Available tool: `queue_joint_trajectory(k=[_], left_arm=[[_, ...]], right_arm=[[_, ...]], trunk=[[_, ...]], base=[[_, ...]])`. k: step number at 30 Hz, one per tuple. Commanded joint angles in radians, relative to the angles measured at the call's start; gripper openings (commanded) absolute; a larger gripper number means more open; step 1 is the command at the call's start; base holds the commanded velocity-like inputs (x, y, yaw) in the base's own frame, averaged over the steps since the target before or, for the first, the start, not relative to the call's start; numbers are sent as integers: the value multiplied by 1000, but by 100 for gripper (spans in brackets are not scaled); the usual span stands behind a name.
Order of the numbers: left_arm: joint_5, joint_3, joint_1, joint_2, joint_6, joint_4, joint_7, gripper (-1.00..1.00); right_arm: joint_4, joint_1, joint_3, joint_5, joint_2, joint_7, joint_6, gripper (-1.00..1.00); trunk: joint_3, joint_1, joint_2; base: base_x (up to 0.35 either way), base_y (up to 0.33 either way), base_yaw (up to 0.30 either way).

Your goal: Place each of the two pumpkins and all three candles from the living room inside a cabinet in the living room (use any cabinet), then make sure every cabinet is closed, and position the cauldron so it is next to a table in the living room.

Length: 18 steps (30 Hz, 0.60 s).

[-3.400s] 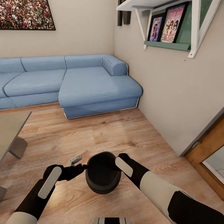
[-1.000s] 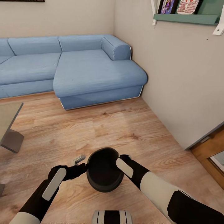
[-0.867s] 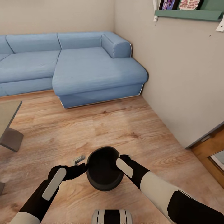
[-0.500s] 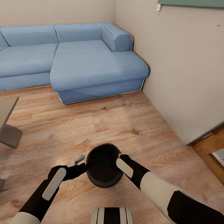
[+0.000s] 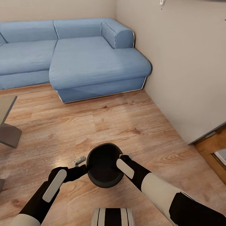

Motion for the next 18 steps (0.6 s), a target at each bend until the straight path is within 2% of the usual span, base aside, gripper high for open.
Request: queue_joint_trajectory(k=[1, 9, 10, 18], left_arm=[[10, -3, -1, 1, 1, -1, 10, 100], [10, -3, -1, 1, 1, -1, 10, 100], [10, -3, -1, 1, 1, -1, 10, 100], [10, -3, -1, 2, 1, -1, 9, 100]], right_arm=[[31, 0, 1, 5, 0, 49, -9, 100], [31, 0, 1, 5, 0, 49, -9, 100], [31, 0, 1, 5, 0, 49, -9, -100], [31, 0, 1, 5, 0, 49, -9, -100]], trunk=[[-1, 1, 0], [-1, 1, 0], [-1, 1, 0], [-1, 1, 0]], base=[[0, 0, 0], [0, 0, 0], [0, 0, 0], [0, 0, 0]])
